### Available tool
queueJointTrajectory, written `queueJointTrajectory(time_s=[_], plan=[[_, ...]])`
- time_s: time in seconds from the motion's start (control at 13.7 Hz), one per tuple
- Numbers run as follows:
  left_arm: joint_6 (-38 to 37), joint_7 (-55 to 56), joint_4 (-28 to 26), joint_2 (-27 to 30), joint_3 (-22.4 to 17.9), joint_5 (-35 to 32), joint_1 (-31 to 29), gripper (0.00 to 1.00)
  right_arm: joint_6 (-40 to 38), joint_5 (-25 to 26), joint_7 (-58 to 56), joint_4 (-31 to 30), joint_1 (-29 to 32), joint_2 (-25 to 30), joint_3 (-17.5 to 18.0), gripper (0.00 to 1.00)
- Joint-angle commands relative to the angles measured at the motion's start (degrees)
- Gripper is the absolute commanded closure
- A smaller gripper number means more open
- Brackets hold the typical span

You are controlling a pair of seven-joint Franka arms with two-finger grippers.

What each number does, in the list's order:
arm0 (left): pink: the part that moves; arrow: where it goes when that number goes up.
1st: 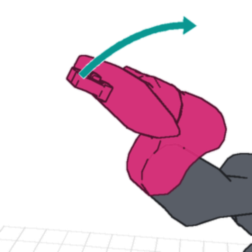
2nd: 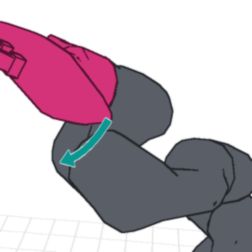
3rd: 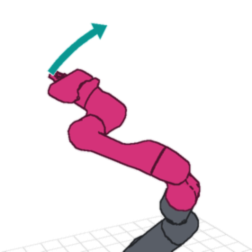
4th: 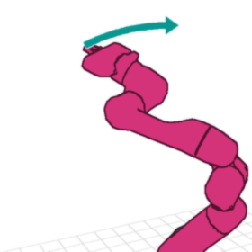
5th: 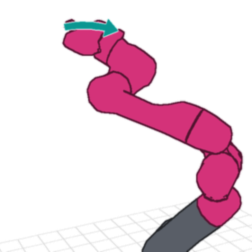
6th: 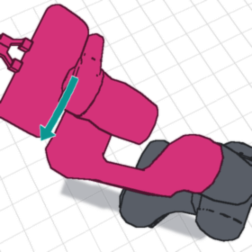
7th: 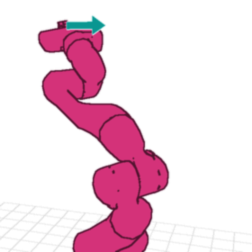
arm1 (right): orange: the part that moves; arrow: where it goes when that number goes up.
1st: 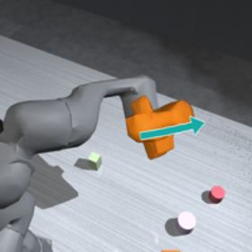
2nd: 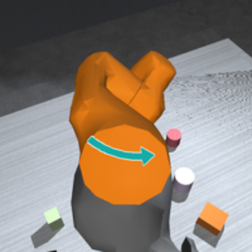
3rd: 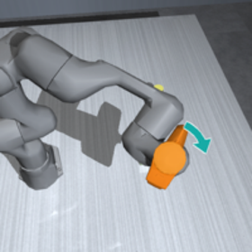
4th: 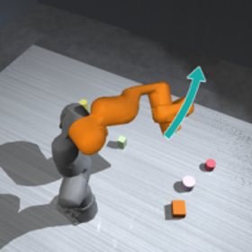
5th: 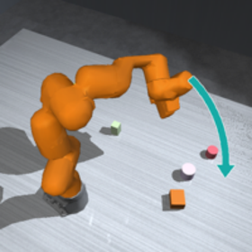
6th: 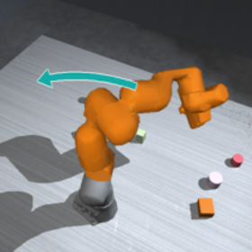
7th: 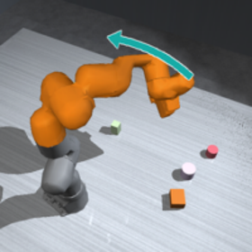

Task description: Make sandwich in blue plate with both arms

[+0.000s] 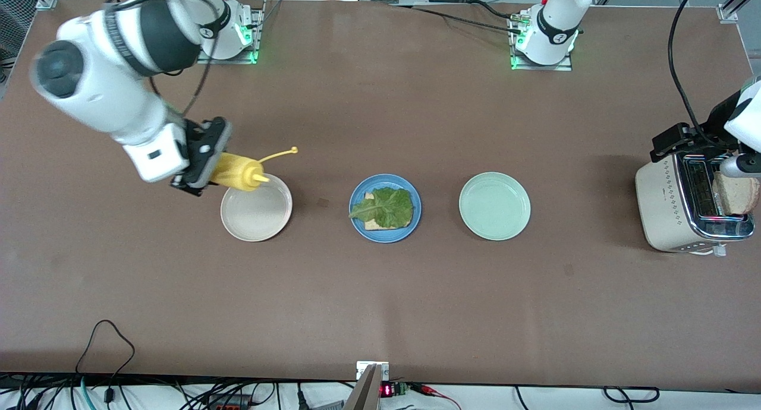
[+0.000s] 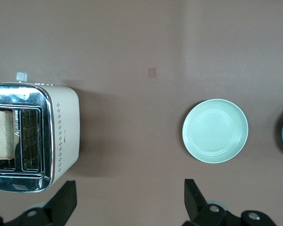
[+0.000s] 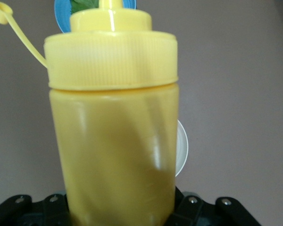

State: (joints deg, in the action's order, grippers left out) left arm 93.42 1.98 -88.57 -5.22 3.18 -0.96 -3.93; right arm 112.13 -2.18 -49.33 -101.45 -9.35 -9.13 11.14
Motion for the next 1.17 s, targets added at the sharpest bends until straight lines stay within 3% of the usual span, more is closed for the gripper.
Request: queueJointTrajectory(time_s=[0.0, 0.58, 1.09], plan=[[-0.3, -1.2, 0.7, -0.3, -0.1, 1.1, -0.4, 0.00, 1.2, 6.4, 10.3, -0.6, -6.4, -1.1, -0.3, 1.00], [-0.4, -1.1, 0.5, -0.5, -0.5, 1.2, -0.4, 0.00, 0.7, 19.2, 20.2, 4.9, -19.3, -13.6, -0.5, 1.00], [-0.6, -1.0, 0.6, -0.6, -0.5, 1.0, -0.4, 0.00, 0.6, 22.1, 20.1, 6.4, -22.3, -18.6, -3.4, 1.00]])
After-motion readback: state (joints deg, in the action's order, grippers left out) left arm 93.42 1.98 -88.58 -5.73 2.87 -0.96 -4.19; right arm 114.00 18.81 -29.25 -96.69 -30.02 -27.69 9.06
